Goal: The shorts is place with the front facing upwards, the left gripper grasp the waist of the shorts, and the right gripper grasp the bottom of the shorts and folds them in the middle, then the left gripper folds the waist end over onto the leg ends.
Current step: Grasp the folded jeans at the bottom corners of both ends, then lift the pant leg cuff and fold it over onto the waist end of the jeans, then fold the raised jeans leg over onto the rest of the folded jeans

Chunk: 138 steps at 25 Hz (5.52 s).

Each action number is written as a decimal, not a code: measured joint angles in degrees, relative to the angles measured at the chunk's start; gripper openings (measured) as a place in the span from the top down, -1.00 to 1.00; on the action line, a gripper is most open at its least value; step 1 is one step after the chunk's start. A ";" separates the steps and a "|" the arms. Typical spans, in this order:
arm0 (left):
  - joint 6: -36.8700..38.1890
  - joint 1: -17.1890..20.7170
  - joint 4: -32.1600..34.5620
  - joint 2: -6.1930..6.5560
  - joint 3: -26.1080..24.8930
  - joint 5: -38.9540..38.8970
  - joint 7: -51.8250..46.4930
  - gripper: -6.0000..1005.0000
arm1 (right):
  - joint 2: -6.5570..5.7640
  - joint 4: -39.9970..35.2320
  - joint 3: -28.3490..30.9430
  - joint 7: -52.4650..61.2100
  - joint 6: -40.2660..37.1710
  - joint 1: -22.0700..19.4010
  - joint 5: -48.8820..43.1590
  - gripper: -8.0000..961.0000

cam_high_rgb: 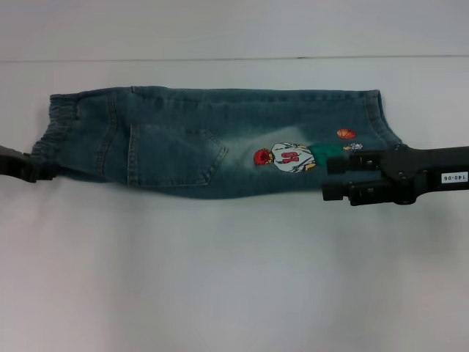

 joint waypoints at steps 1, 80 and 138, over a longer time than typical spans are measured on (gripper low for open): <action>0.12 0.03 0.06 -0.03 0.01 -0.13 0.08 -0.13 | 0.04 0.01 -0.01 0.00 0.00 0.00 -0.08 -0.68; 41.71 -2.63 16.32 5.73 -5.52 -32.04 5.61 0.91 | 8.99 41.96 3.60 -61.43 50.23 18.14 31.96 0.96; 33.65 -4.83 10.56 -4.50 0.74 -35.27 12.89 0.84 | 3.53 31.56 78.94 -49.24 43.23 8.00 -23.71 0.83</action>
